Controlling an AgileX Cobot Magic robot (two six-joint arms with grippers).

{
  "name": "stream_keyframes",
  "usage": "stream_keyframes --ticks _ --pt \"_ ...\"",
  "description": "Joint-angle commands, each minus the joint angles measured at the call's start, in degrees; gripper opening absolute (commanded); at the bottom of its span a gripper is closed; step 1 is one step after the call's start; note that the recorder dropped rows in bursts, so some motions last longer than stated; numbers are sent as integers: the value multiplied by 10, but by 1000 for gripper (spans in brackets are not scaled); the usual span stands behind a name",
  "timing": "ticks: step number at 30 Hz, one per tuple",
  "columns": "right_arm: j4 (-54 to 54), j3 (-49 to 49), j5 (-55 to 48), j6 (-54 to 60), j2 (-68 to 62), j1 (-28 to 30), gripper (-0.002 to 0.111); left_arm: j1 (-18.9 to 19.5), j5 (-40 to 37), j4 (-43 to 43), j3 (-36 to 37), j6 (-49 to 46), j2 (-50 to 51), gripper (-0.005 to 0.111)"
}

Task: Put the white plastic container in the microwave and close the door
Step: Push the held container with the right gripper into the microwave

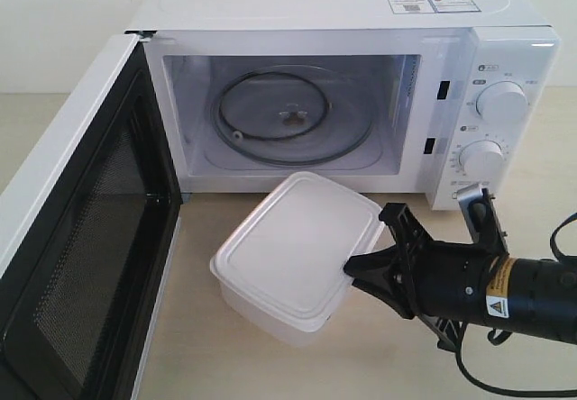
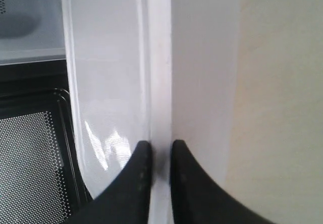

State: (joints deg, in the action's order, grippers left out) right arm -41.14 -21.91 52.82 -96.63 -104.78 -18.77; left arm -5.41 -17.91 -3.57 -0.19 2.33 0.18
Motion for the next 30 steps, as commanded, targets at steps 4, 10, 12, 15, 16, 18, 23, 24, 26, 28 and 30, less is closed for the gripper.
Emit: stream_keyframes --ticks 4,10,12,15,16,18,23,24,26,28,30 --pt "3 -1 -7 8 1 -1 0 1 1 0 2 -2 -2 4" --pt "19 -1 36 20 1 -1 0 1 1 0 2 -2 -2 4" --pt "25 -1 47 23 1 -1 0 1 1 0 2 -2 -2 4" --pt "33 -1 50 23 1 -1 0 1 1 0 2 -2 -2 4" --pt "38 -1 52 23 1 -2 0 1 1 0 2 -2 -2 4" --pt "57 -1 60 28 1 -10 0 1 1 0 2 -2 -2 4" --pt "166 -1 76 65 1 -61 0 1 1 0 2 -2 -2 4" --pt "189 -1 78 80 1 -76 0 1 1 0 2 -2 -2 4" --pt "226 -1 83 92 1 -96 0 1 1 0 2 -2 -2 4" --pt "256 -1 102 96 1 -115 0 1 1 0 2 -2 -2 4" --pt "283 -1 140 96 1 -131 0 1 1 0 2 -2 -2 4"
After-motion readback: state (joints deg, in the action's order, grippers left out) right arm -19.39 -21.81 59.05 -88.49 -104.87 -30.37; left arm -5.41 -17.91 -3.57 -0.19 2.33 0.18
